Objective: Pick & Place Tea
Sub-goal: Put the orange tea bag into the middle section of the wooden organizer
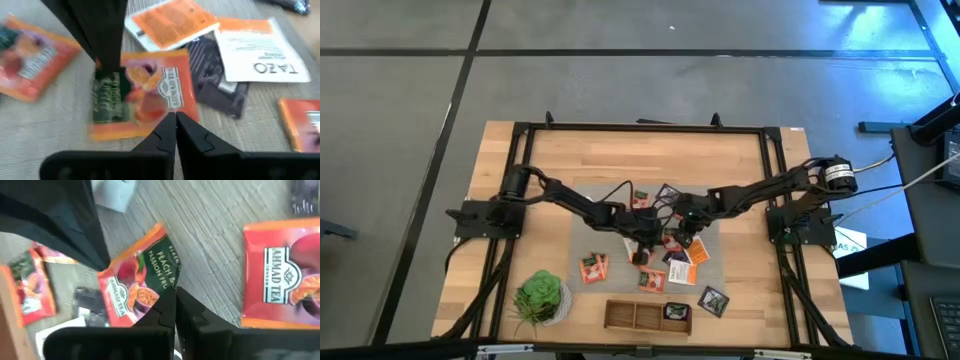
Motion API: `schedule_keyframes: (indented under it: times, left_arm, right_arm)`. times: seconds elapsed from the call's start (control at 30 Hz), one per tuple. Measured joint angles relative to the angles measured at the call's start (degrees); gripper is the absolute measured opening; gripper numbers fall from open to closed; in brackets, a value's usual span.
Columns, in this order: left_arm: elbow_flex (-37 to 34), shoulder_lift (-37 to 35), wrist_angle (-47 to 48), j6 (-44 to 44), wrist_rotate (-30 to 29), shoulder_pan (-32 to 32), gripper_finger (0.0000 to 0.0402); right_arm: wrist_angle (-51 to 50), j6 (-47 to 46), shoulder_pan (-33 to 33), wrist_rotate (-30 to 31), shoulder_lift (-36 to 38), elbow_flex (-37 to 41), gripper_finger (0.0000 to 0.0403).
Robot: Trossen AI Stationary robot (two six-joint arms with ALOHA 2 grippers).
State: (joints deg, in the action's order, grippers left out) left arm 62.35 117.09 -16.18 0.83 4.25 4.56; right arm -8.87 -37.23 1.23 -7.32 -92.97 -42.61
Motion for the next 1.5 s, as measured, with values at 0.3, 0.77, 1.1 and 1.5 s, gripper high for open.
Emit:
schedule_keyframes:
  times: [0.3,0.77,1.1,1.5]
  left_arm:
    - [-5.96,-17.2,6.72,4.28,-3.54,-1.52,0.0002]
    - [-32.56,-34.45,-32.25,-9.21,-3.67,-6.76,0.0007]
    - [-32.74,-35.26,-33.34,-9.26,-3.76,-6.74,0.0008]
    - [-32.74,-35.26,-33.31,-11.47,-4.74,-6.54,0.0003]
  right_arm:
    - [-3.03,0.22,1.99,8.94,10.3,-0.06,0.0003]
    - [28.01,9.22,26.27,28.6,11.4,-0.08,0.0003]
    - [41.86,8.83,37.43,37.69,-3.26,-0.15,0.0003]
    - [32.65,8.93,39.17,37.05,-10.84,-10.56,0.0003]
